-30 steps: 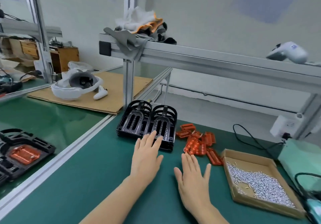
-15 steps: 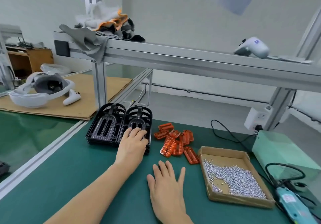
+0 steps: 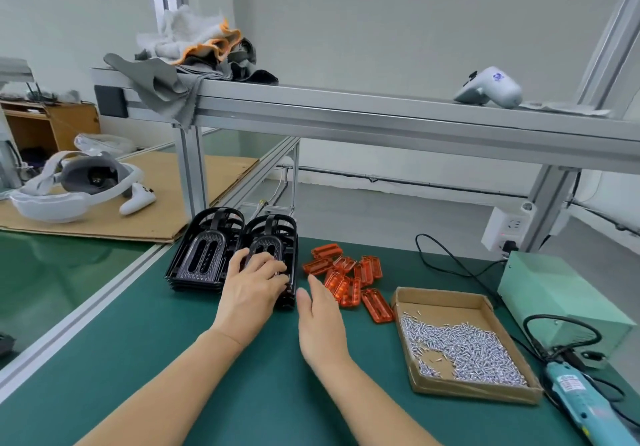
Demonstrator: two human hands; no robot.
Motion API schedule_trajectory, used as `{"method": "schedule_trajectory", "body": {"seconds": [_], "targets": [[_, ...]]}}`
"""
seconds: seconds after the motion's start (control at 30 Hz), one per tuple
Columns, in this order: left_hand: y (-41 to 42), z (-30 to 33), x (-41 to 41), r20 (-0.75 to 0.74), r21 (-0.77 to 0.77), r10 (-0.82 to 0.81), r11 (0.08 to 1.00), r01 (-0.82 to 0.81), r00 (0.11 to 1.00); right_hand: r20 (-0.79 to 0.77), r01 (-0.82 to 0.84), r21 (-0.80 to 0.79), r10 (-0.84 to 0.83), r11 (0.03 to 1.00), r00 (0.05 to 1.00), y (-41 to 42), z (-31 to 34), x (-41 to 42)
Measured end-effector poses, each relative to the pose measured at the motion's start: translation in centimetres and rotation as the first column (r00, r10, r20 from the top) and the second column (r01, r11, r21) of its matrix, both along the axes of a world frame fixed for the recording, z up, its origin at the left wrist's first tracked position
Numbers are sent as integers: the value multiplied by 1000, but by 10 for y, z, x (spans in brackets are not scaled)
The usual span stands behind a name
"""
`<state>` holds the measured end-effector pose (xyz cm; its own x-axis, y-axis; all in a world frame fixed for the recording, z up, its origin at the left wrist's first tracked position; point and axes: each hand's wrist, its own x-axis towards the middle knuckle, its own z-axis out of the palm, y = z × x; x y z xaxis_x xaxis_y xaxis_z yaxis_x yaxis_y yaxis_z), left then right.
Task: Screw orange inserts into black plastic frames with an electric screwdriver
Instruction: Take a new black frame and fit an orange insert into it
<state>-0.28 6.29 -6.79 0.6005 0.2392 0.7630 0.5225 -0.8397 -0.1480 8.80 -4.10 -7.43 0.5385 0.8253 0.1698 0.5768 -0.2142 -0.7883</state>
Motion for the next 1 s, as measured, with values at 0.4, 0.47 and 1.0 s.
{"method": "schedule_trajectory", "body": {"seconds": [0.4,0.47,1.0], "targets": [[-47,3,-2,33,112,-136,985,131,990,-769,201,287,100,936,631,8,35,-2],[-59,4,-1,43,69,-192,980,189,980,-787,193,295,124,936,605,-7,36,3],[-156,6,27,543,-839,154,124,530,825,-798,145,265,133,953,588,-146,31,32]]}}
